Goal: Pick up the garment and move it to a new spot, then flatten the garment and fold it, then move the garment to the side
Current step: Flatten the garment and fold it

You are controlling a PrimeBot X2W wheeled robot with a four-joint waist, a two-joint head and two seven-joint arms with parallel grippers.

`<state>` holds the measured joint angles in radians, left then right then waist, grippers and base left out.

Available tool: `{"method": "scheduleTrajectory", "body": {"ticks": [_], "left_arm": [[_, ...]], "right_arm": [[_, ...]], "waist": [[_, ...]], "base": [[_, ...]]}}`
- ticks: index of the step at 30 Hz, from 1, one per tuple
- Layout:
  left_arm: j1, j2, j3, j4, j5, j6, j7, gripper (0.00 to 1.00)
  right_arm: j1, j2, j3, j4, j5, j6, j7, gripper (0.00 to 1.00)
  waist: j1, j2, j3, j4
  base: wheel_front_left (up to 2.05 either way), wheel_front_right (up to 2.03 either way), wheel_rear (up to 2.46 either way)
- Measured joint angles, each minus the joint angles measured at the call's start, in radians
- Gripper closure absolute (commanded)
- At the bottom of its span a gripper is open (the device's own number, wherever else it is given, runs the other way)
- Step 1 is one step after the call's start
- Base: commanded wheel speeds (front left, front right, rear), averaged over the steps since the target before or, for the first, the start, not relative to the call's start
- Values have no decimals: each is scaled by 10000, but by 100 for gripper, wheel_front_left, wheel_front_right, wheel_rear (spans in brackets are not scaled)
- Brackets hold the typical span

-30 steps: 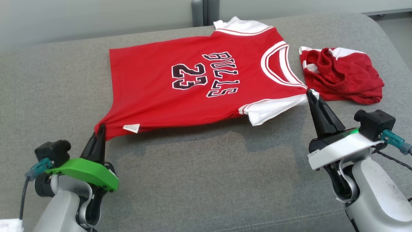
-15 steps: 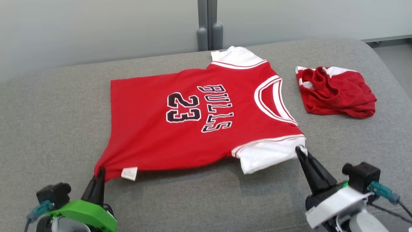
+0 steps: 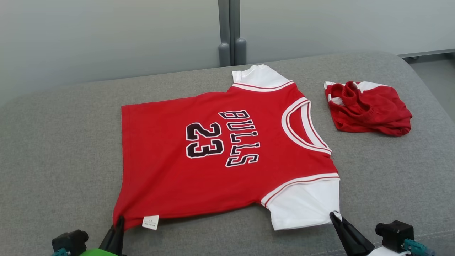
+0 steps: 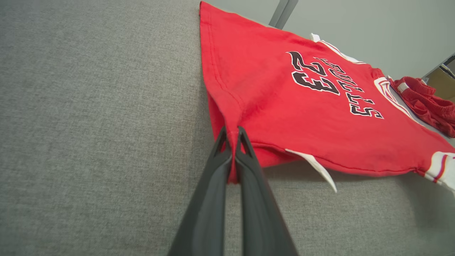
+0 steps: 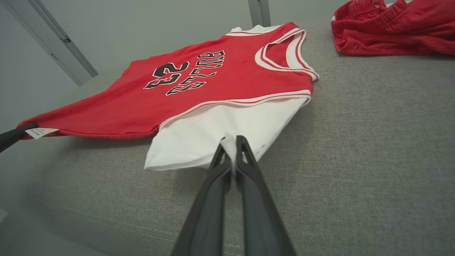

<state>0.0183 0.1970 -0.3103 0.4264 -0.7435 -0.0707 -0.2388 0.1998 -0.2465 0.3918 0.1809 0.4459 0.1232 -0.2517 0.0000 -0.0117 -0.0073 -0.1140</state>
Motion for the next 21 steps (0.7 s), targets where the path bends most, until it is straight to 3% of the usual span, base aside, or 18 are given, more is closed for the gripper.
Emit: {"method": "scheduleTrajectory", "body": {"ticks": [12,14,17,21], "left_arm": [[156,-201,-274,510,46,-8,2,100],[155,-224,-385,539,104,-10,4,79],[151,-247,-466,625,132,-10,6,0],[145,-244,-359,790,132,4,6,0]], "right_arm": [[-83,288,270,1360,10,2,0,100],[-90,295,336,1546,-35,2,0,100],[-188,299,466,1762,-174,2,0,100],[-404,336,470,1910,-245,2,0,100]], "waist": [[0,0,-133,-14],[0,0,-147,7],[0,0,-159,36],[0,0,-158,49]], "base": [[0,0,0],[0,0,0],[0,0,0],[0,0,0]]}}
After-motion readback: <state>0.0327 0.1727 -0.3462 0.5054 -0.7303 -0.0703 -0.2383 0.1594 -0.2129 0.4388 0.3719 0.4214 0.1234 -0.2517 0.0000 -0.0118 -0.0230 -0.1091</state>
